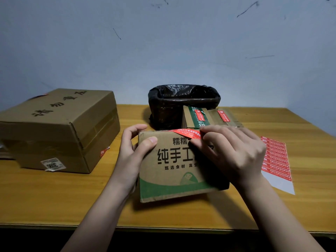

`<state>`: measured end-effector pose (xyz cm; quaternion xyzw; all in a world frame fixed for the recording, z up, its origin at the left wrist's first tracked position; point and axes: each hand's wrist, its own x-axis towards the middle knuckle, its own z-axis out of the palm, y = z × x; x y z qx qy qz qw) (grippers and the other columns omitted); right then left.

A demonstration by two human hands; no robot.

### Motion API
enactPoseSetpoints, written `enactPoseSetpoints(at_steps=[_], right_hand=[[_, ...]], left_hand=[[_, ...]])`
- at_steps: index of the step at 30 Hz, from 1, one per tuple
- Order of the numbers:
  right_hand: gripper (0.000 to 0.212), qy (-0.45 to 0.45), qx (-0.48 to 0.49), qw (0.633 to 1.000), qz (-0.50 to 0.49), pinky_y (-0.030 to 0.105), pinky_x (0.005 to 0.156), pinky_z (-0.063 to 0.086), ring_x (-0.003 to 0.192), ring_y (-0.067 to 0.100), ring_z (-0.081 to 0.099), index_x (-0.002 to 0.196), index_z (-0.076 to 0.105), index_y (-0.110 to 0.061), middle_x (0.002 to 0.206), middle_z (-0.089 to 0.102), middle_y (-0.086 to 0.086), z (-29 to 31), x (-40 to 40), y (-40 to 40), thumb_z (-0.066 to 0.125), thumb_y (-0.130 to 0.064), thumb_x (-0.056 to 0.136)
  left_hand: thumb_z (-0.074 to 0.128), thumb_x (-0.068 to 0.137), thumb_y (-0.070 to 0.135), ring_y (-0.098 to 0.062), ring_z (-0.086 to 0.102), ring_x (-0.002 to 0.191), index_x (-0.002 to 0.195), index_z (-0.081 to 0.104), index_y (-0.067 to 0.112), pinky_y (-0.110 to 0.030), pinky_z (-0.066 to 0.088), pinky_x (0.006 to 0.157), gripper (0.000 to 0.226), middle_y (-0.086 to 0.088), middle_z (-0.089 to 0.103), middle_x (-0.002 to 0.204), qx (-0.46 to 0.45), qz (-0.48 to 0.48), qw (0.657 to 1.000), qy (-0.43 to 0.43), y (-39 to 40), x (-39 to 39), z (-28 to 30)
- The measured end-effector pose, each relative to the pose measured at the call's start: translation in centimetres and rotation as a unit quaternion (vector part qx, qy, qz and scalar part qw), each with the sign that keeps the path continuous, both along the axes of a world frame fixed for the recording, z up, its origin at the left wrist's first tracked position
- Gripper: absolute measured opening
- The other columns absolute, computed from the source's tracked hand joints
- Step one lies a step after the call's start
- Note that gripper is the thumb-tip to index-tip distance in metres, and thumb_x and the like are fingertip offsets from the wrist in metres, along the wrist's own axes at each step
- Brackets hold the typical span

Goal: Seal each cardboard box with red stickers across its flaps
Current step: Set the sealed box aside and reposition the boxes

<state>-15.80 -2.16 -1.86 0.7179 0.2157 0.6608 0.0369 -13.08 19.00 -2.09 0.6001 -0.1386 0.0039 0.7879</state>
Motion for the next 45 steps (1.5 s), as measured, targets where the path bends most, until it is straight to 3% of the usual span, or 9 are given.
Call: enactPoseSetpoints(at_steps=[11,20,30,38,45], right_hand=[[0.034,0.068,0.014,0.997,0.02,0.032,0.055,0.049,0.07,0.021,0.069,0.071,0.069,-0.011,0.085,0.073,0.0,0.4,-0.4,-0.5,0.076,-0.042,0.082],[0.018,0.118,0.006,0.992,0.05,0.033,0.065,0.048,0.077,0.022,0.068,0.082,0.074,-0.01,0.094,0.073,0.002,0.4,-0.4,-0.7,0.072,-0.026,0.089],[0.009,0.113,-0.035,0.992,0.044,0.034,0.061,0.045,0.08,0.025,0.068,0.088,0.075,-0.008,0.096,0.072,0.005,0.5,-0.8,-0.8,0.071,-0.016,0.088],[0.006,0.084,-0.035,0.995,0.041,0.036,0.047,0.042,0.055,0.028,0.052,0.089,0.076,-0.004,0.073,0.064,0.011,0.6,-1.0,-0.5,0.073,-0.006,0.085],[0.008,0.117,0.038,0.989,0.078,0.036,0.048,0.047,0.058,0.027,0.06,0.093,0.071,-0.008,0.072,0.067,0.009,-0.5,-1.0,-0.1,0.069,-0.016,0.09]], left_hand=[[0.068,0.049,0.044,-0.008,0.065,0.064,0.109,0.052,0.022,-0.023,0.05,0.047,0.065,-0.005,0.057,0.098,-0.001,-0.011,1.0,0.006,0.2,0.2,-0.1],[0.067,0.048,0.043,-0.007,0.065,0.061,0.109,0.052,0.021,-0.022,0.049,0.045,0.066,-0.007,0.056,0.097,0.0,-0.008,1.0,-0.003,0.4,0.2,-0.1],[0.067,0.049,0.044,-0.006,0.065,0.062,0.112,0.051,0.019,-0.021,0.049,0.046,0.07,-0.006,0.057,0.095,0.015,-0.012,1.0,-0.022,0.6,0.2,-0.2],[0.065,0.053,0.041,-0.002,0.065,0.065,0.116,0.046,0.016,-0.02,0.051,0.05,0.071,0.02,0.068,0.075,0.03,-0.001,0.996,-0.08,0.9,0.6,-0.7],[0.064,0.056,0.041,0.002,0.064,0.073,0.118,0.045,0.014,-0.018,0.051,0.054,0.071,0.025,0.065,0.078,0.042,0.03,0.99,-0.128,1.2,0.9,-1.0]])
